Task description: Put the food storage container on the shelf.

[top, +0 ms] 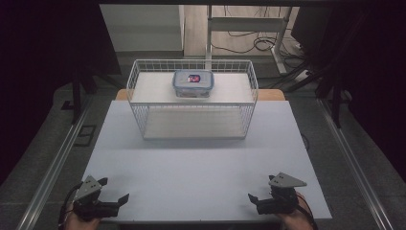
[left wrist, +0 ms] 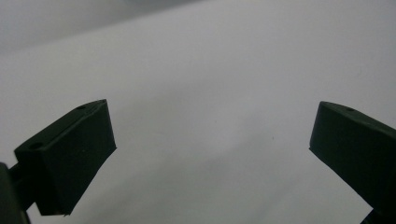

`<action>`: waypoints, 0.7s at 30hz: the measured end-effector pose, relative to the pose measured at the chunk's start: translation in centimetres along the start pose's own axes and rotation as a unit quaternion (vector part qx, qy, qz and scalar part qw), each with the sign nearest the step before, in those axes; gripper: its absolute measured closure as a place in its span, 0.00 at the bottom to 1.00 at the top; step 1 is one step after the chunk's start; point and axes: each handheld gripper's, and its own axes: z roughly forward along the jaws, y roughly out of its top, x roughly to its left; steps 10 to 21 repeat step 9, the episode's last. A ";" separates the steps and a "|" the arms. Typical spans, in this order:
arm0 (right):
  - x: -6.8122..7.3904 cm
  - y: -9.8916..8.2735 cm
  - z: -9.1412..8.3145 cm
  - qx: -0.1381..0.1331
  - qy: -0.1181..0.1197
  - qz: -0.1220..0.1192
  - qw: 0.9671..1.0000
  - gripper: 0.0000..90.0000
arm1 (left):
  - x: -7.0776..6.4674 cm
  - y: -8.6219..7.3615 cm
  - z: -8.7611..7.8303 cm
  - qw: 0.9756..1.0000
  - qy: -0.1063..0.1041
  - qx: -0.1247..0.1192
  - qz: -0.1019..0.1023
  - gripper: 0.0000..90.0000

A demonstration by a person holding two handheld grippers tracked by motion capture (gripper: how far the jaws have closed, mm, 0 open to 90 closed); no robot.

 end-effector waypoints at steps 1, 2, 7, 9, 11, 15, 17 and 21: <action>0.0 -0.1 0.0 0.004 -0.001 0.001 1.000 0.00 | 0.0 -0.1 0.1 1.000 -0.001 0.007 -0.002 0.00; 0.0 -0.3 0.1 0.009 -0.001 0.002 1.000 0.00 | 0.1 -0.1 0.3 1.000 -0.003 0.012 -0.003 0.00; -0.3 -0.4 0.1 0.008 -0.001 0.014 1.000 0.00 | 0.0 -0.1 0.4 1.000 -0.004 0.016 0.000 0.00; -0.3 -0.4 0.1 0.009 0.001 0.016 1.000 0.00 | -0.1 0.0 0.5 1.000 -0.003 0.020 0.001 0.00; -0.3 -0.4 0.1 0.009 0.001 0.016 1.000 0.00 | -0.1 0.0 0.5 1.000 -0.003 0.020 0.001 0.00; -0.3 -0.4 0.1 0.009 0.001 0.016 1.000 0.00 | -0.1 0.0 0.5 1.000 -0.003 0.020 0.001 0.00; -0.3 -0.4 0.1 0.009 0.001 0.016 1.000 0.00 | -0.1 0.0 0.5 1.000 -0.003 0.020 0.001 0.00; -0.3 -0.4 0.1 0.009 0.001 0.016 1.000 0.00 | -0.1 0.0 0.5 1.000 -0.003 0.020 0.001 0.00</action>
